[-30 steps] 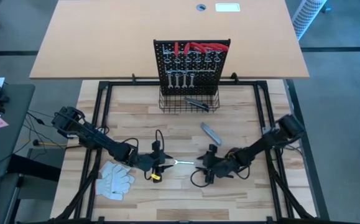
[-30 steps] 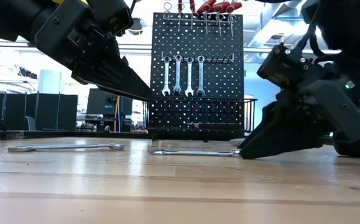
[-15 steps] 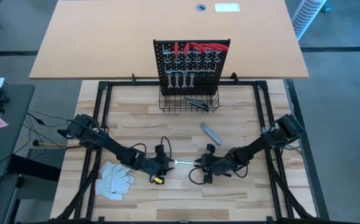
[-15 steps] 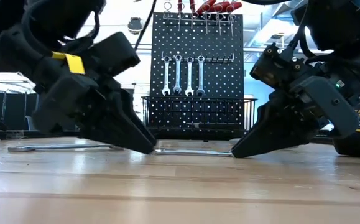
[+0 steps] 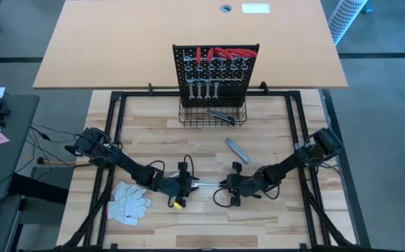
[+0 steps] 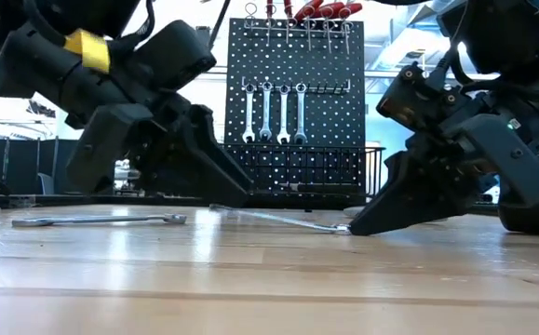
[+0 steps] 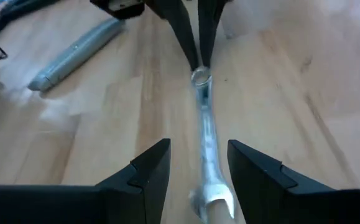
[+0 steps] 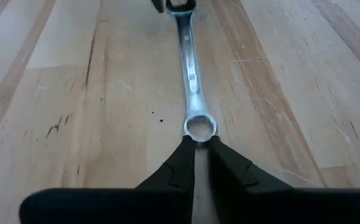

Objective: Hang tools onto peg board
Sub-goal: Hang the silver wrench on the pegboard

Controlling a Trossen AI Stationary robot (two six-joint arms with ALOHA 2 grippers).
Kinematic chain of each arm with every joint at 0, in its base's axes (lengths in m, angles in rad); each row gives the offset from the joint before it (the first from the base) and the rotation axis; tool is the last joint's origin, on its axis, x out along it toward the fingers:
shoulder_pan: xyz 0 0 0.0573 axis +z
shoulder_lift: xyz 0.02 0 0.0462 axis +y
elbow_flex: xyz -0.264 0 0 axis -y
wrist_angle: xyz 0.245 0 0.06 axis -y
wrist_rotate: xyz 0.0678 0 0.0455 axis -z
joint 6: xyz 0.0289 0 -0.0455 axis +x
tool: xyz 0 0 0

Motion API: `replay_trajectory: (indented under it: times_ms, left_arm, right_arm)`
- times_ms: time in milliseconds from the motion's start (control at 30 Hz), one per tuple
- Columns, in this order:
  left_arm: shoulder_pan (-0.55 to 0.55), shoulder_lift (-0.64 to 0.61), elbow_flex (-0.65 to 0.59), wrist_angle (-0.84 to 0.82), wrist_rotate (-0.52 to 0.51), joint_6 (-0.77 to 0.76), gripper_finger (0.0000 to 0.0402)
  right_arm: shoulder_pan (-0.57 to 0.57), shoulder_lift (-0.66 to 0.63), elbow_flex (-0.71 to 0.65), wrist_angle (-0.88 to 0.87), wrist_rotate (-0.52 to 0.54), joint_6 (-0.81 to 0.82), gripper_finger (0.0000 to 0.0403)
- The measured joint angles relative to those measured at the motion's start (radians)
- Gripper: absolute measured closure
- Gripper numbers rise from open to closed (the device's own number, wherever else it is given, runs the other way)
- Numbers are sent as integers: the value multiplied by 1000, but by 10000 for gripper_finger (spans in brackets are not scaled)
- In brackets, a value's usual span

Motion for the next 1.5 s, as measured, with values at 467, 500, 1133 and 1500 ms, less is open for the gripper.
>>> replay_trajectory:
  times_ms: [467,500,1133,1500]
  left_arm:
    - [77,-2,1,-135,154,-185,244]
    - [80,-2,2,-146,158,-201,244]
    - [98,7,0,-159,228,-253,307]
    - [94,-25,-2,-153,229,-233,308]
  right_arm:
    - [1,-1,0,1,-3,1,393]
    - [1,-1,0,1,-3,1,392]
    - [-44,-18,80,56,3,-78,398]
    - [-65,18,103,-66,-26,8,398]
